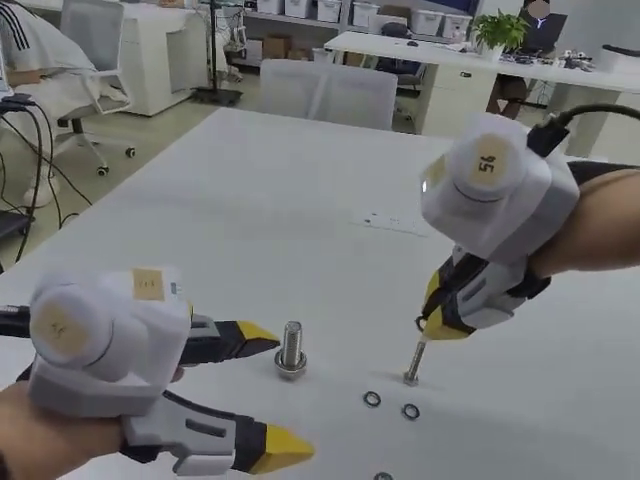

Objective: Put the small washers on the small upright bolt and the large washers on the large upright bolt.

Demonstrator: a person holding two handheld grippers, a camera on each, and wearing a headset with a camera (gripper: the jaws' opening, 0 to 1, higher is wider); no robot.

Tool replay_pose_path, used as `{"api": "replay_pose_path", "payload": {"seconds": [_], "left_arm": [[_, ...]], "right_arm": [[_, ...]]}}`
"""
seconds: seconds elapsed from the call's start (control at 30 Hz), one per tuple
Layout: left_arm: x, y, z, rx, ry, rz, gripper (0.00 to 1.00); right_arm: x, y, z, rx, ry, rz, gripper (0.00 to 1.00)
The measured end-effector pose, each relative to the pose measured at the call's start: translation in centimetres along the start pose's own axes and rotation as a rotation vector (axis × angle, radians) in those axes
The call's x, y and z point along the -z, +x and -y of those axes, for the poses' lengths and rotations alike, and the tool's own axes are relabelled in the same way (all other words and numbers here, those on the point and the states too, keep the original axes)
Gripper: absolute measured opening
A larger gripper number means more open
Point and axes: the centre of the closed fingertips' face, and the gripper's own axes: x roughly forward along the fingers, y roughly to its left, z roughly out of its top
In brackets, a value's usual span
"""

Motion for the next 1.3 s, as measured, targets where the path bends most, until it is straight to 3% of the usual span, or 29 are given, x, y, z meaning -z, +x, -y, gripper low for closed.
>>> {"api": "replay_pose_path", "payload": {"seconds": [0.27, 0.63, 1.3], "left_arm": [[-0.5, 1.2, 0.5, 0.04, -0.002, 0.024, 0.62], [0.2, 2.0, 0.7, 0.059, -0.024, 0.03, 0.65], [1.0, 2.9, 1.8, 0.1, -0.073, 0.032, 0.74]], "right_arm": [[1.6, -0.2, 0.7, 0.014, 0.044, -0.02, 0.14], [2.0, 0.5, 1.3, -0.004, 0.064, -0.034, 0.14], [2.3, 3.6, 1.5, -0.101, 0.012, -0.039, 0.14]]}}
